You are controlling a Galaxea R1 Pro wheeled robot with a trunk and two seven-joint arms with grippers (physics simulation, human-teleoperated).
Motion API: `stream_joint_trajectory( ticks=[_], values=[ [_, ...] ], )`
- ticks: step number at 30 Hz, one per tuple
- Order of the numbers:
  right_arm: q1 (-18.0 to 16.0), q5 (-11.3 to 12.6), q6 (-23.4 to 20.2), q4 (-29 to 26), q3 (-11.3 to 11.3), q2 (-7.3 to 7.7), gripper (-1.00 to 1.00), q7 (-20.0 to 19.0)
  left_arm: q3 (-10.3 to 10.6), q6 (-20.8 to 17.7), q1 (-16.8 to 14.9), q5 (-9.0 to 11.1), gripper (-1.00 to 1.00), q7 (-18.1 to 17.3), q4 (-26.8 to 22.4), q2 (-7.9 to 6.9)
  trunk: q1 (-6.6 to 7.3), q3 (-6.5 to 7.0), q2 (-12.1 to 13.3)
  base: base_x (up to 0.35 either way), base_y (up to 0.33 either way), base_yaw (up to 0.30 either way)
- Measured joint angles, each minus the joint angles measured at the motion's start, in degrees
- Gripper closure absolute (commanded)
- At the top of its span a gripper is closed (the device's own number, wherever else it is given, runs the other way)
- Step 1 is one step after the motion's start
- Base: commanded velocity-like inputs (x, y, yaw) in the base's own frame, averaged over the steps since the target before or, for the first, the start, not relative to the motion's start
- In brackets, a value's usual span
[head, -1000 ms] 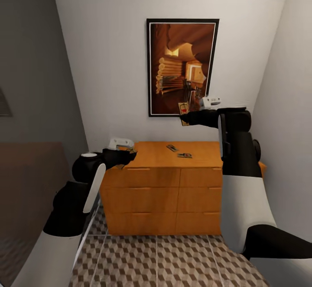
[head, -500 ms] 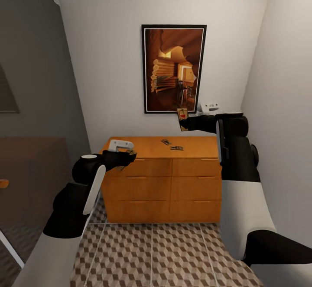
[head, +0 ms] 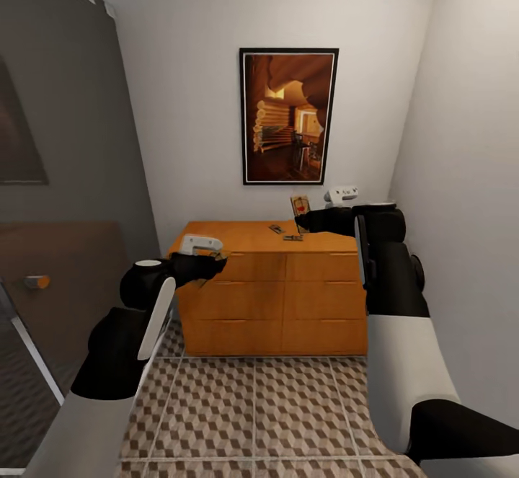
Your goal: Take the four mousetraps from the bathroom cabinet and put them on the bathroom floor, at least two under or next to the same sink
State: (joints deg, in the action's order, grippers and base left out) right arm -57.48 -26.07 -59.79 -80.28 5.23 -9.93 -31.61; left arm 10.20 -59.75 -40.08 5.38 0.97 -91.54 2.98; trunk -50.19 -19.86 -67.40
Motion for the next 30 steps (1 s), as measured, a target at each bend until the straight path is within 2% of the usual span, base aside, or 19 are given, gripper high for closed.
stream_joint_trajectory(
  ticks=[11, 18, 30],
  values=[
    [2.0, 0.0, 0.0, -0.1, -1.1, -0.01, 1.0, 0.0, 0.0, 1.9, 2.1, 0.0, 1.0, 0.1, 0.0, -0.01, 0.0, 0.0, 0.0, -0.211, 0.097, 0.046],
    [3.2, 0.0, 0.0, -0.3, -1.2, -0.02, 1.0, 0.0, 0.2, 4.2, 4.8, 0.0, 1.0, 0.2, 0.0, -0.01, -0.01, 0.0, 0.0, -0.246, -0.025, 0.223],
    [4.7, 0.0, 0.0, -0.6, -1.2, -0.01, 1.0, -0.1, 0.2, 6.0, 5.6, -0.1, 1.0, 0.1, 0.0, 0.02, -0.01, 0.0, 0.0, -0.231, -0.032, 0.061]
  ],
)
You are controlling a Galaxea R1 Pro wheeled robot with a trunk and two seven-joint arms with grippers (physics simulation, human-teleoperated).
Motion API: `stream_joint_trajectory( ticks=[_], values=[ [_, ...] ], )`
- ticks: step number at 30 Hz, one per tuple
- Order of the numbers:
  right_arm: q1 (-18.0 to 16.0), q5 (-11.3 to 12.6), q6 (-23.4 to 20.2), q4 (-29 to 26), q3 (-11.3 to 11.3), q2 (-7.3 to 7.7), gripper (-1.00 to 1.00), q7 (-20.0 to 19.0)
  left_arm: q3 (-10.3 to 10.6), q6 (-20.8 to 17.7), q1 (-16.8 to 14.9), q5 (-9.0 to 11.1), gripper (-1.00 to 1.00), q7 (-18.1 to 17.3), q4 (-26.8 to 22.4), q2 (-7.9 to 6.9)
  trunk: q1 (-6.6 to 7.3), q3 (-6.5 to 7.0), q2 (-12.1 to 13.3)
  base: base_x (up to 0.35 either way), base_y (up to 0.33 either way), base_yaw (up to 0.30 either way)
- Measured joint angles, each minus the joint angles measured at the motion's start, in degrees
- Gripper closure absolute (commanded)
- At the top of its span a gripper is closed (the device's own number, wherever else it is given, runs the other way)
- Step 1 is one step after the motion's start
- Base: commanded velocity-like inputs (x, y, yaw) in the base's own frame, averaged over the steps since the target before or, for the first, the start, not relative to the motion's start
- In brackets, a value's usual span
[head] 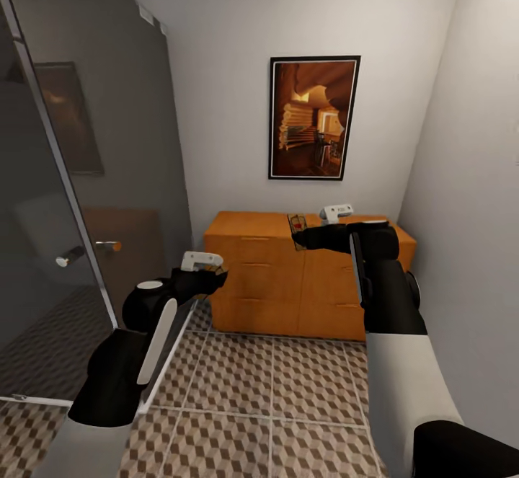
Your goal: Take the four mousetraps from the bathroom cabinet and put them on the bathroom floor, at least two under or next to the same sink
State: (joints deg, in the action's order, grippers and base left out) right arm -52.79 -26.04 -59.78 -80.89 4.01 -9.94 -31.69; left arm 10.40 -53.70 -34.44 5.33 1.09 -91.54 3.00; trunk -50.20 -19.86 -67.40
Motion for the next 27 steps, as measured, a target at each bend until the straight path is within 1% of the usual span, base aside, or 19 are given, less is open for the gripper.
stream_joint_trajectory(
  ticks=[5, 12, 15, 16, 20, 23, 27],
  values=[
    [0.2, 0.0, 0.0, 0.0, -0.1, -0.01, 1.0, 0.0, 0.0, 0.2, 0.0, 0.0, 1.0, -0.1, 0.0, -0.03, 0.0, 0.0, 0.0, -0.258, -0.002, 0.191],
    [0.7, 0.0, 0.0, 0.0, -0.1, -0.01, 1.0, 0.0, -0.1, 1.6, 0.1, 0.0, 1.0, -0.1, 0.0, -0.03, 0.01, 0.0, 0.0, -0.161, -0.001, 0.265],
    [1.6, 0.0, 0.0, -0.4, -0.1, -0.01, 1.0, 0.0, -0.1, 3.2, 1.0, 0.0, 1.0, -0.1, 0.0, -0.04, 0.02, 0.0, 0.0, -0.131, 0.0, 0.284],
    [2.1, 0.0, 0.0, -0.7, -0.2, -0.01, 1.0, 0.0, 0.0, 3.7, 1.8, 0.0, 1.0, -0.1, 0.0, -0.04, 0.02, 0.0, 0.0, -0.138, 0.0, 0.287],
    [3.1, 0.0, 0.0, -1.2, -0.1, -0.01, 1.0, 0.0, 0.0, 4.4, 3.6, 0.0, 1.0, 0.0, 0.0, 0.02, 0.0, 0.0, 0.0, -0.202, 0.0, 0.288],
    [3.5, 0.0, 0.0, -1.3, -0.1, -0.01, 1.0, 0.0, 0.0, 4.6, 4.0, 0.0, 1.0, 0.1, 0.0, 0.04, 0.0, 0.0, 0.0, -0.245, 0.0, 0.29],
    [4.2, 0.0, 0.0, -1.4, -0.1, -0.01, 1.0, 0.0, 0.0, 4.7, 4.4, 0.0, 1.0, 0.2, 0.0, 0.05, 0.02, 0.0, 0.0, -0.113, 0.0, 0.291]
  ],
)
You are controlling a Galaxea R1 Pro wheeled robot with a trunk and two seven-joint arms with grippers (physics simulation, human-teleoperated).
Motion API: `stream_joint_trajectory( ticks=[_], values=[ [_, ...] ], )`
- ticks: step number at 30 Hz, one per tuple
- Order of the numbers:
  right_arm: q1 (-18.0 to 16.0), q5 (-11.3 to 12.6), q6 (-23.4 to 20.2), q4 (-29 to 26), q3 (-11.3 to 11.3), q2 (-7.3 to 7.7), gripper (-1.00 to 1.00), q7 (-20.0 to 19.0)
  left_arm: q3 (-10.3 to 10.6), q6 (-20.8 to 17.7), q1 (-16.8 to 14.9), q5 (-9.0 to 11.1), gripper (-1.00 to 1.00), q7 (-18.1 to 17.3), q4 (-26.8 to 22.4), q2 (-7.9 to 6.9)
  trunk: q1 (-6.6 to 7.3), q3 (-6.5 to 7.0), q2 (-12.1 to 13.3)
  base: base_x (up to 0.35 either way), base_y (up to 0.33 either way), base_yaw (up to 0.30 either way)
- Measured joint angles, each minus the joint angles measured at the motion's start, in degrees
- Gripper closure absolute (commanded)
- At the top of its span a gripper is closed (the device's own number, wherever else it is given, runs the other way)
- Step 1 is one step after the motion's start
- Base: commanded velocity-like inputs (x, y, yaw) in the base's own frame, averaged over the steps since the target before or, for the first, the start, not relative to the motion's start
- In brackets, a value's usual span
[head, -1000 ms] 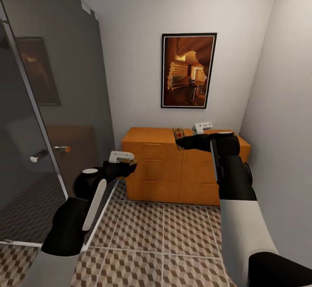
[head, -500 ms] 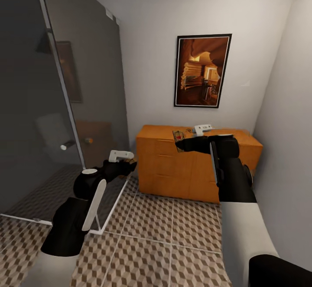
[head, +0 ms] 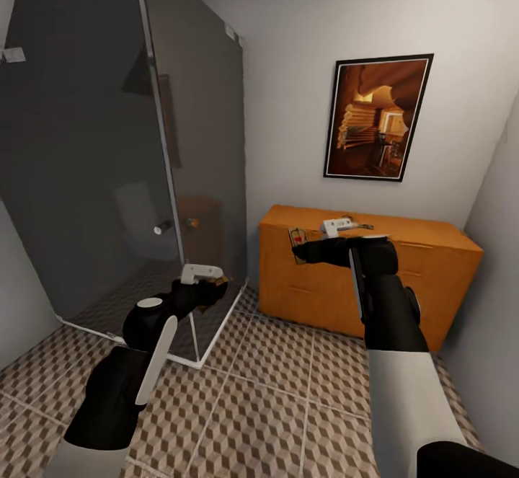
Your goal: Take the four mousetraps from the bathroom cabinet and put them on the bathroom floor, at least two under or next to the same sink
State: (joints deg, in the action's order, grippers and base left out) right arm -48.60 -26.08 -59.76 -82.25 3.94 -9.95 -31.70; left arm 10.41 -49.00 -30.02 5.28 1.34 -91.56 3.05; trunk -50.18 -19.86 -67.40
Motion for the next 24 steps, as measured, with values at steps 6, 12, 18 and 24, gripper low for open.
stream_joint_trajectory(
  ticks=[6, 12, 18, 24],
  values=[
    [0.8, 0.0, 0.0, 0.0, 0.0, 0.0, 1.0, 0.0, 0.0, 0.1, 0.1, 0.0, 1.0, 0.1, 0.0, 0.0, 0.01, 0.0, 0.0, -0.031, 0.0, 0.291],
    [2.6, 0.0, 0.0, 0.1, 0.0, 0.0, 1.0, 0.0, 0.0, 0.1, 0.1, 0.0, 1.0, 0.1, 0.0, 0.02, -0.01, 0.0, 0.0, -0.074, 0.006, 0.291],
    [4.4, 0.1, 0.0, 0.2, 0.0, 0.0, 1.0, 0.0, 0.0, 0.1, 0.1, 0.0, 1.0, 0.1, 0.0, 0.01, 0.0, 0.0, 0.0, -0.119, 0.013, 0.291],
    [7.2, 0.7, 0.0, 0.3, 0.0, 0.0, 1.0, 0.0, 0.0, 0.2, 0.1, 0.0, 1.0, 0.3, 0.0, 0.04, 0.01, 0.0, 0.0, -0.027, 0.003, 0.289]
  ],
)
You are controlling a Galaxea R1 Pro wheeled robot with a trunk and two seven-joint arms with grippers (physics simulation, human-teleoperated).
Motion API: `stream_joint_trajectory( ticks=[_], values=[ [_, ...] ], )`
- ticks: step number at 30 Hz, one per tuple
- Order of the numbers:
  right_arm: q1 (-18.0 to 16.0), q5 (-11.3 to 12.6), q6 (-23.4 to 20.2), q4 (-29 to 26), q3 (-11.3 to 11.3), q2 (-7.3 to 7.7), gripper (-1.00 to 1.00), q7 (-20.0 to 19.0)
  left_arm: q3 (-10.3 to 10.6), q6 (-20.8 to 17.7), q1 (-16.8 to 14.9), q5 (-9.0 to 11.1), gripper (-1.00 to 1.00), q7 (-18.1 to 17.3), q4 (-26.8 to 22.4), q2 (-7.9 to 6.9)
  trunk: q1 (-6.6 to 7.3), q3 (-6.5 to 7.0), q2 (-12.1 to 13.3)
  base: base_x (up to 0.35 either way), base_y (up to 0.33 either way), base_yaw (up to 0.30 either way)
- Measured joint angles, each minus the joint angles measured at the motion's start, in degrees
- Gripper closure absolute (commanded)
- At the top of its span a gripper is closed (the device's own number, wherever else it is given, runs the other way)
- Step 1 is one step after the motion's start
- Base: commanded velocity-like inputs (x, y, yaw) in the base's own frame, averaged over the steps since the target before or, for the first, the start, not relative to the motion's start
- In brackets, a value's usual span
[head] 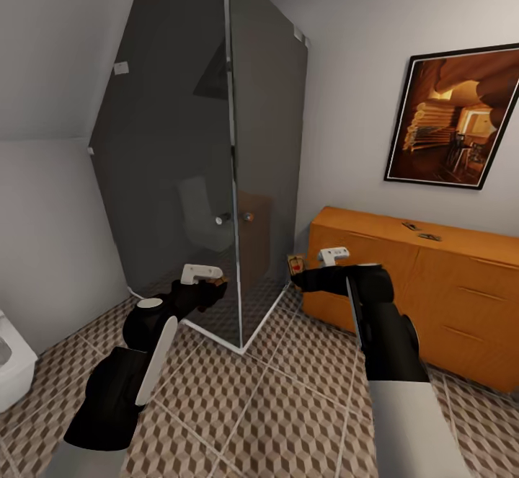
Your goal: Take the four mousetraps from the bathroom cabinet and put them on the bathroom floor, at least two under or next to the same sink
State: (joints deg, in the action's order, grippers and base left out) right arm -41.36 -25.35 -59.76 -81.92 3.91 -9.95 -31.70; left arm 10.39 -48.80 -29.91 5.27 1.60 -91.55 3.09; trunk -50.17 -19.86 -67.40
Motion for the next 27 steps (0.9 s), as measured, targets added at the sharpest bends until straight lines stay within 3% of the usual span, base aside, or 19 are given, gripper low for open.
stream_joint_trajectory(
  ticks=[7, 15, 21, 27],
  values=[
    [3.0, 3.9, 0.0, 0.2, 0.1, 0.0, 1.0, 0.4, 0.0, 0.0, 0.0, 0.0, 1.0, 0.2, 0.1, 0.03, -0.01, 0.0, 0.0, -0.067, 0.001, 0.289],
    [5.1, 5.5, 0.0, 0.3, 0.0, 0.0, 1.0, 0.5, 0.0, 0.0, 0.0, 0.0, 1.0, 0.3, 0.1, 0.02, 0.0, 0.0, 0.0, -0.092, 0.0, 0.289],
    [6.4, 8.1, 0.0, 0.3, 0.0, 0.0, 1.0, 0.5, 0.0, 0.0, 0.0, 0.0, 1.0, 0.4, 0.1, -0.01, 0.0, 0.0, 0.0, -0.015, 0.0, 0.288],
    [7.0, 8.9, 0.0, 0.4, -0.5, 0.0, 1.0, 0.6, -0.1, 0.0, 0.0, 0.0, 1.0, 0.4, 0.1, -0.02, 0.0, 0.0, 0.0, -0.004, 0.0, 0.29]
  ],
)
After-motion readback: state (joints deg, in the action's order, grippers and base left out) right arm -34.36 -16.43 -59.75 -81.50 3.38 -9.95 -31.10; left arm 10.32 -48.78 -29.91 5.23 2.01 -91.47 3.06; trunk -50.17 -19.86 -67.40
